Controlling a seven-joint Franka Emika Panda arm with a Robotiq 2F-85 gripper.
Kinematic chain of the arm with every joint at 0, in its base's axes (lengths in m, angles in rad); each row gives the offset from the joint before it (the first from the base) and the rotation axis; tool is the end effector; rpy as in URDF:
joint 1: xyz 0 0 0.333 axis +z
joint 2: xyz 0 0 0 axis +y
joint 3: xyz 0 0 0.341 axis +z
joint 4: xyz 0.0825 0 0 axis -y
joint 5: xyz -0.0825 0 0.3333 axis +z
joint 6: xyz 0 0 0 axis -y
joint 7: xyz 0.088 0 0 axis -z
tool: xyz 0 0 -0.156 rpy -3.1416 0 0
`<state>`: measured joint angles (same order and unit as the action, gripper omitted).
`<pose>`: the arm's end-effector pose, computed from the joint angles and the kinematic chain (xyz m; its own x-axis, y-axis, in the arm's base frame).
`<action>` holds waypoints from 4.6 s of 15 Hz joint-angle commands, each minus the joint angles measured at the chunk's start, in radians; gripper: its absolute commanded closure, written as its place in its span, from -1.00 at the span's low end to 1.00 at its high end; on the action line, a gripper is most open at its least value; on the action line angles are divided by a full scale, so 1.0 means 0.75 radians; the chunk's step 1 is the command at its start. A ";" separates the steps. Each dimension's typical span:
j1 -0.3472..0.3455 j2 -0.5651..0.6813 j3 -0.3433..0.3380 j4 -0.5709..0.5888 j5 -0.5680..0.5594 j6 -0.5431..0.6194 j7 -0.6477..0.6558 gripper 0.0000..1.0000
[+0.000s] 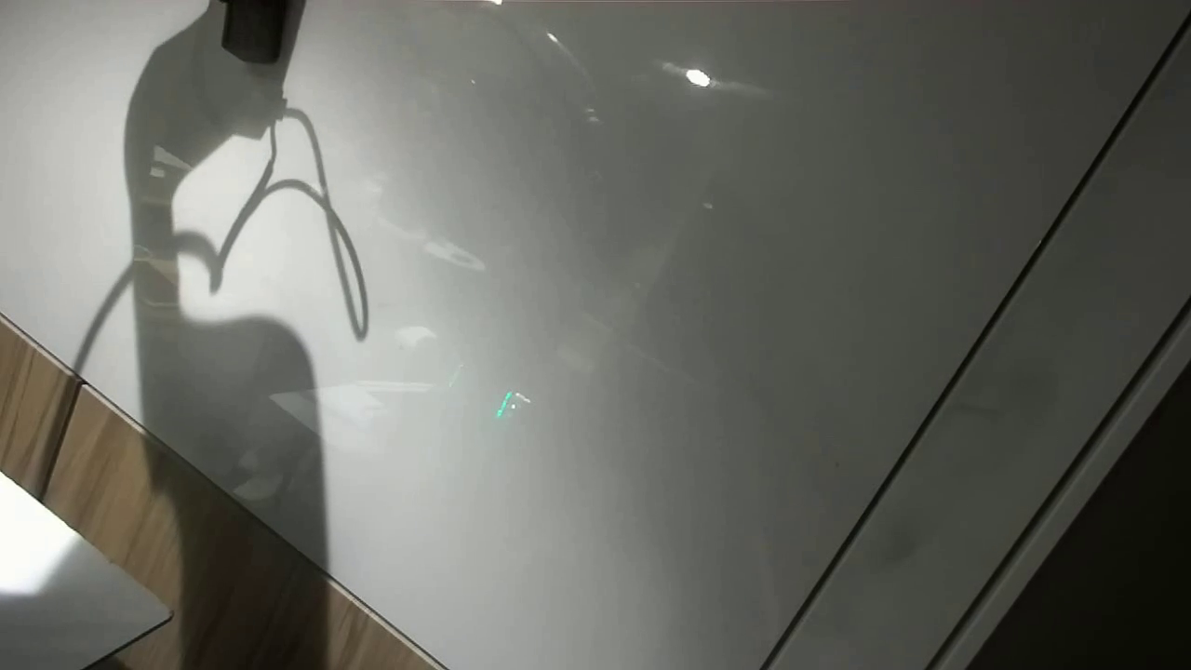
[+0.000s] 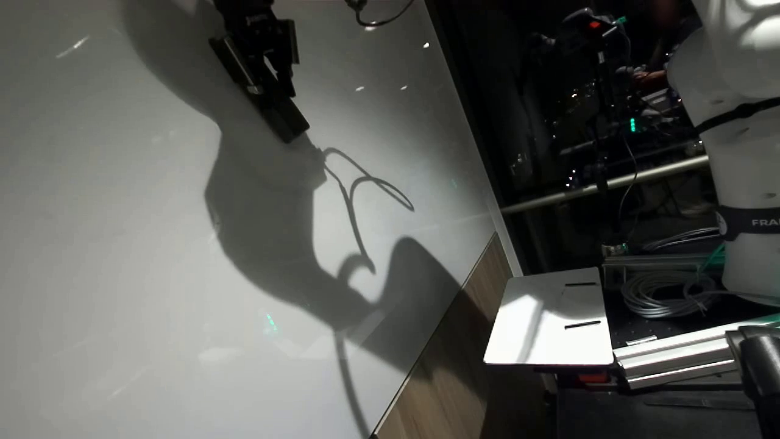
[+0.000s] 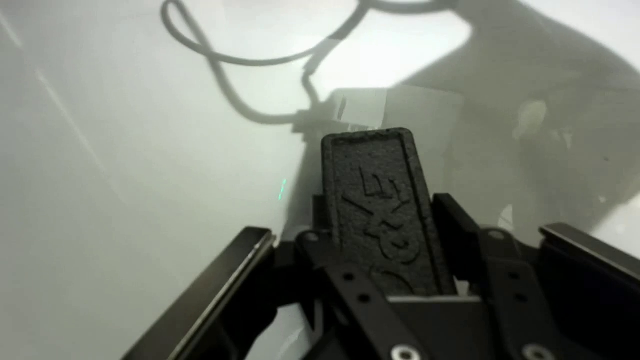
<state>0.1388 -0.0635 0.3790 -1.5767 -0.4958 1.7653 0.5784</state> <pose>0.4744 0.2043 0.6665 0.8890 0.0531 0.4548 -0.0940 -0.9509 0.2949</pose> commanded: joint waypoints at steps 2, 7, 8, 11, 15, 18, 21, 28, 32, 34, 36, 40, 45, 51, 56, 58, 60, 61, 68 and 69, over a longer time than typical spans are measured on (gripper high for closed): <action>0.037 -0.217 -0.083 -0.400 0.075 0.026 -0.010 0.43; 0.017 -0.395 -0.133 -0.806 0.129 0.085 -0.030 0.43; 0.012 -0.413 -0.148 -0.873 0.140 0.117 -0.033 0.43; -0.019 -0.430 -0.190 -1.050 0.146 0.224 -0.031 0.43; -0.058 -0.375 -0.217 -1.238 0.162 0.356 -0.007 0.43; -0.090 -0.309 -0.226 -1.359 0.163 0.434 0.015 0.43; -0.119 -0.229 -0.241 -1.441 0.154 0.515 0.031 0.43; -0.102 -0.060 -0.263 -1.485 0.250 0.657 0.001 0.43; -0.099 -0.008 -0.279 -1.450 0.304 0.682 -0.023 0.43; -0.104 0.008 -0.290 -1.431 0.306 0.685 -0.029 0.43; -0.117 0.029 -0.311 -1.405 0.291 0.686 -0.038 0.43; -0.143 0.055 -0.379 -1.361 0.318 0.688 -0.105 0.43; -0.138 0.073 -0.412 -1.347 0.395 0.672 -0.179 0.43; -0.104 0.087 -0.395 -1.354 0.436 0.683 -0.196 0.43; -0.097 0.118 -0.404 -1.363 0.411 0.694 -0.189 0.43; -0.098 0.132 -0.407 -1.356 0.417 0.686 -0.190 0.43; -0.097 0.140 -0.410 -1.356 0.418 0.685 -0.196 0.43; -0.097 0.140 -0.410 -1.359 0.421 0.687 -0.199 0.43; -0.095 0.128 -0.409 -1.359 0.420 0.685 -0.213 -0.97; -0.095 0.124 -0.409 -1.359 0.419 0.685 -0.215 -1.00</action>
<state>0.0638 0.0381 0.0810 -2.5971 -0.1912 2.2661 0.4457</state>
